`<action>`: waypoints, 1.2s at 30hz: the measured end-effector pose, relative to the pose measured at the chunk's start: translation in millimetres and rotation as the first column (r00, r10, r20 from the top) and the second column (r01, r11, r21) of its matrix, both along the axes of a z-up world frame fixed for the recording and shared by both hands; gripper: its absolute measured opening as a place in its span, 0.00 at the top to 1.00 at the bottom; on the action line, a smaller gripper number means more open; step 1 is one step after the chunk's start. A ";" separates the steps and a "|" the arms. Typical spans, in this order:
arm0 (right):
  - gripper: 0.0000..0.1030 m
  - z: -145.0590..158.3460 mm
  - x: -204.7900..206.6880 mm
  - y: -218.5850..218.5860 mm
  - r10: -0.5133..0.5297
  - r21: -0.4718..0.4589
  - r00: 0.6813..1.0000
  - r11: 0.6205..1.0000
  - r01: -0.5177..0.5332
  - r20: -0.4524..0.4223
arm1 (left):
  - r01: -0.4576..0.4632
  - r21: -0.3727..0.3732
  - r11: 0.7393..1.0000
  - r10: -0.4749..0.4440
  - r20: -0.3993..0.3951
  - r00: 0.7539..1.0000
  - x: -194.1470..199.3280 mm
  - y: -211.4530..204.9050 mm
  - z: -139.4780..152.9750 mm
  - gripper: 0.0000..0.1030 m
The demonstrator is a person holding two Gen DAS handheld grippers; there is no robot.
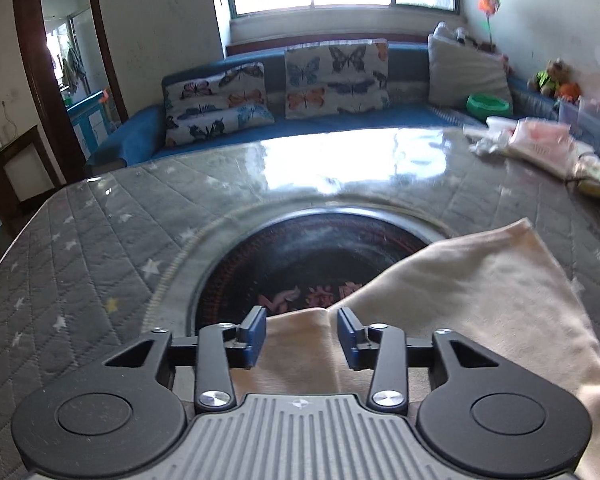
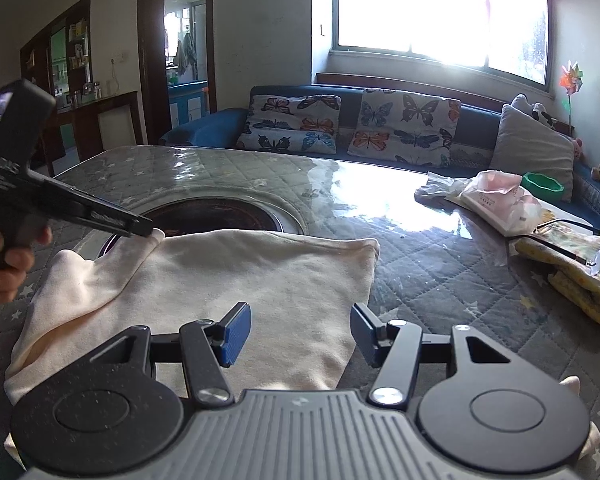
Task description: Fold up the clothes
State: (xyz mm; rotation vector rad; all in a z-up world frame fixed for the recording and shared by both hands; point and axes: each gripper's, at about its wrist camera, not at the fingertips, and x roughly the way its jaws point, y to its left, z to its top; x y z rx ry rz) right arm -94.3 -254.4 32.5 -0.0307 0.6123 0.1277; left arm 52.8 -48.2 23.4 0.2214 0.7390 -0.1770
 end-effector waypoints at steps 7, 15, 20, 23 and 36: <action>0.45 -1.4 -0.7 -2.1 -0.002 0.000 1.000 1.000 0.002 -0.007 | -0.077 -0.016 0.997 0.076 -0.041 0.996 8.8 -0.6 -17.7 0.93; 0.45 2.0 -3.0 -0.7 -0.002 -0.002 1.000 1.000 0.002 0.004 | -0.128 -0.079 0.989 0.133 0.066 0.989 -19.9 24.4 12.9 0.96; 0.45 3.9 -3.9 3.1 0.010 0.000 1.000 1.000 -0.010 0.013 | -0.149 -0.136 0.979 0.166 0.122 0.979 -37.4 67.7 43.6 0.96; 0.45 3.8 -3.7 5.6 0.018 0.003 1.000 1.000 -0.018 0.016 | -0.188 -0.149 0.971 0.210 0.150 0.966 -44.4 95.9 57.1 0.96; 0.45 1.8 -1.8 8.8 0.039 0.015 0.999 0.999 -0.039 0.017 | -0.280 -0.125 0.952 0.298 0.156 0.942 -78.5 166.1 68.7 0.96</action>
